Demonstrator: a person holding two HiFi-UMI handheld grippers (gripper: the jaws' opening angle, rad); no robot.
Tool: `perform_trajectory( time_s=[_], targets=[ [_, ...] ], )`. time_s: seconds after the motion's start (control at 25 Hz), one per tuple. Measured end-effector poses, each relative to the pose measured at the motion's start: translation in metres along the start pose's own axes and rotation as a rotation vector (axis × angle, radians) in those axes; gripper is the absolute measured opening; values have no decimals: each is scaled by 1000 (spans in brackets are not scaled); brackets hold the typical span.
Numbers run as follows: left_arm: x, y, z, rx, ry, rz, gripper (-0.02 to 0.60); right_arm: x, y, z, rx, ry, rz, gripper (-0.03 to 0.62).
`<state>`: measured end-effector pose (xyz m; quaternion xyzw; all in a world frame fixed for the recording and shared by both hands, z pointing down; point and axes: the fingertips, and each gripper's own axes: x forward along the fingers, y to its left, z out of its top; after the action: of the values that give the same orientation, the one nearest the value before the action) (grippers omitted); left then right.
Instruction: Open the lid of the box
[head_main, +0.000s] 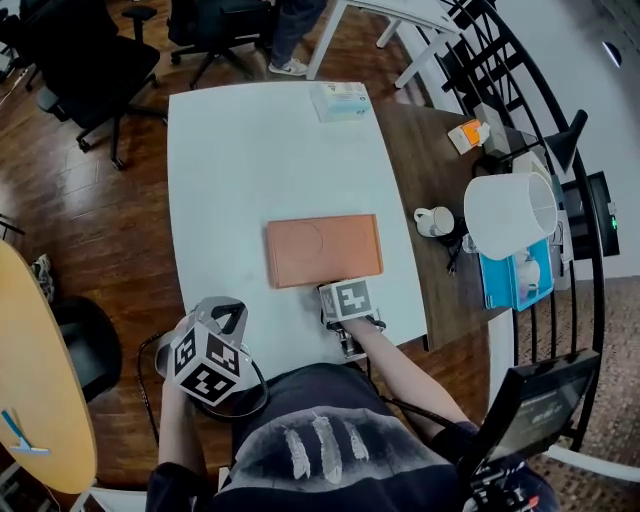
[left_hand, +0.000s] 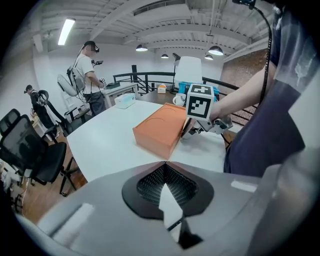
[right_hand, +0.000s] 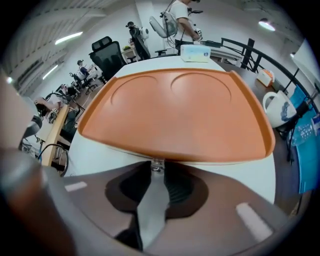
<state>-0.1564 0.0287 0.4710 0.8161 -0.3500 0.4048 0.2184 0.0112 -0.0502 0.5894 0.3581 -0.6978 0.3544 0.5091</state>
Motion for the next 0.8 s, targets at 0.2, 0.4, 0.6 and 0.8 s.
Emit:
perform_trajectory(
  time_s=[0.2,0.4,0.6,0.8],
  targets=[
    [0,3,1,5,-12,11,17,-1,1,-3,22,7,2,84],
    [0,8,-1,5,-9,15,17,-3,6,-10,9,26,21,84],
    [1,6,4,14,-17,9,17,-4,5,-25,18,41,29,84],
    [-1,4,9,19,-34,6,17,-5,5,-32,36,51,50,84]
  ],
)
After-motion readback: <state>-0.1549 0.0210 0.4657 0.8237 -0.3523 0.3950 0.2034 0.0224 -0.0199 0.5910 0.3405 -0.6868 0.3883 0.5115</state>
